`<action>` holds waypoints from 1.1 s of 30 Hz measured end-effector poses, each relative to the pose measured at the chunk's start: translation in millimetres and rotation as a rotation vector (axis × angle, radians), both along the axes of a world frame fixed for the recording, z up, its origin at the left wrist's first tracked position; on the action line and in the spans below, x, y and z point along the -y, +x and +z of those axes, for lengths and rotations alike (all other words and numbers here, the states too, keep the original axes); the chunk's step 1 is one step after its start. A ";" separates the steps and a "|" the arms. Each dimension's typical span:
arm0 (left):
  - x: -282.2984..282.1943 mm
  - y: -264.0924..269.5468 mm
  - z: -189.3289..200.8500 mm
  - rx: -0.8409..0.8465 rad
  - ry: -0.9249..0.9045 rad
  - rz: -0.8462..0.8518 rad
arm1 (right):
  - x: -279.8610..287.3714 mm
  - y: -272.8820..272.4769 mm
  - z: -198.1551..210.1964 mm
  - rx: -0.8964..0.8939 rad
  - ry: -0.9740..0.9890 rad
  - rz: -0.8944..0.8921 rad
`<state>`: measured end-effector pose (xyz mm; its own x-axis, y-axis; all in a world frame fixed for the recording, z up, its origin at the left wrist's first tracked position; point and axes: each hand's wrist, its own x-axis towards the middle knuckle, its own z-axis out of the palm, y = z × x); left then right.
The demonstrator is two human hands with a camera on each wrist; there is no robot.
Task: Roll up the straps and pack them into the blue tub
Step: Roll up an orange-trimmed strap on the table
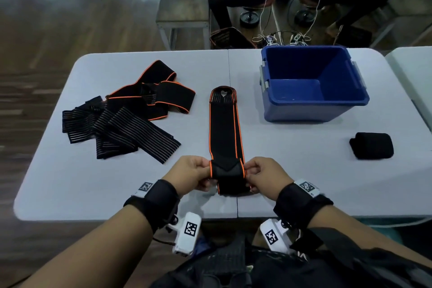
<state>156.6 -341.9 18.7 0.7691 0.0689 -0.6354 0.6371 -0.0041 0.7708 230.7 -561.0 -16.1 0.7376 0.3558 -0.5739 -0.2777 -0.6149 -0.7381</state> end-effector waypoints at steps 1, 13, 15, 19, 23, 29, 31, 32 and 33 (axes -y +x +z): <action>3.4 -0.6 -3.6 -0.005 0.053 -0.040 | -0.2 0.3 1.6 -0.015 0.010 -0.035; 3.7 14.1 -18.3 0.144 0.590 -0.172 | -8.6 9.7 5.0 0.051 0.006 -0.074; 5.2 17.6 -18.2 0.141 0.558 -0.183 | -10.4 12.5 8.4 0.029 -0.007 -0.062; -4.7 27.1 -19.5 0.130 0.514 -0.094 | -9.1 31.0 11.2 0.059 -0.043 -0.081; -8.4 47.4 -17.4 0.151 0.429 -0.020 | -21.6 53.8 15.2 0.112 -0.010 -0.087; -3.3 63.9 -17.9 0.144 0.396 -0.015 | -35.2 62.4 18.7 0.110 -0.026 -0.063; -5.5 55.9 -13.7 0.169 0.486 -0.082 | -28.5 59.5 21.0 0.173 -0.079 -0.040; -7.0 49.3 -12.5 0.180 0.538 -0.117 | -23.5 55.8 23.1 0.204 -0.109 -0.022; -7.6 41.1 -11.8 0.188 0.575 -0.149 | -18.0 50.8 25.4 0.213 -0.128 -0.004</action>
<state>197.6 -334.3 6.9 0.8921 0.2432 -0.3809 0.4511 -0.5303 0.7179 281.5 -543.0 9.3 0.8483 0.2868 -0.4452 -0.1266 -0.7065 -0.6963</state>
